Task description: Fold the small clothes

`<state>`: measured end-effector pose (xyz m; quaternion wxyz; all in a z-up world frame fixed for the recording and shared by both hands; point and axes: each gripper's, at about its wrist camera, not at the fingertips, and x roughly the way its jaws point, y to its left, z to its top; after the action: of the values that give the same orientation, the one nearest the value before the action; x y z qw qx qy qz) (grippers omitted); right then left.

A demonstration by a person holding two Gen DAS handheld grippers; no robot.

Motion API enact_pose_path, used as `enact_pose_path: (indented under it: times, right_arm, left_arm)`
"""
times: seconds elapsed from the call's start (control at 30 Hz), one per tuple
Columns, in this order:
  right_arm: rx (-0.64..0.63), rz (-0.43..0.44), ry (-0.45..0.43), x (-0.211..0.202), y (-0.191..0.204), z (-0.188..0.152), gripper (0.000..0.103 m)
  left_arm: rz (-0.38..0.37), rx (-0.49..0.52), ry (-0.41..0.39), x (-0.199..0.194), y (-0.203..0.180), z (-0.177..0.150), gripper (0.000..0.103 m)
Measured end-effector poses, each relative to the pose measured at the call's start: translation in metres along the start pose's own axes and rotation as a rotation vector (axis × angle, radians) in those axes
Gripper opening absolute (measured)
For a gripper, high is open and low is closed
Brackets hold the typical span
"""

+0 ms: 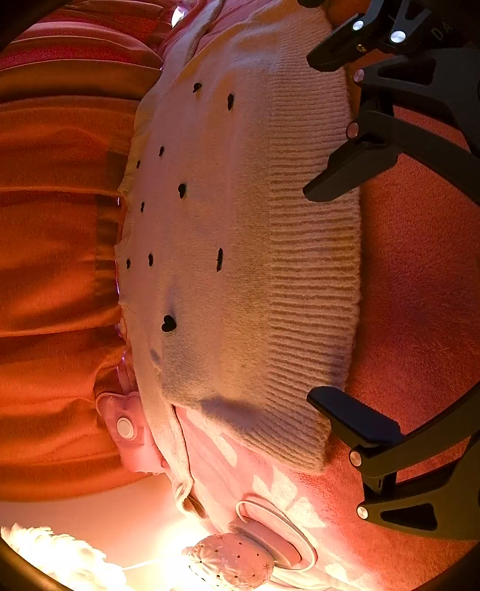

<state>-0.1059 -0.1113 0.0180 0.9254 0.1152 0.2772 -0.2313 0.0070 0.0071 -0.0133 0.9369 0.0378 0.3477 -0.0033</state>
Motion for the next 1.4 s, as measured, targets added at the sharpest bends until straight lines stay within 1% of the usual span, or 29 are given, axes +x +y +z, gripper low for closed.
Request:
enact_pose_path:
  times: [1.4]
  right_arm:
    - [0.002, 0.001, 0.004, 0.0001, 0.0006, -0.0001, 0.098]
  left_arm:
    - [0.006, -0.001, 0.000, 0.0000, 0.0001, -0.0053, 0.098]
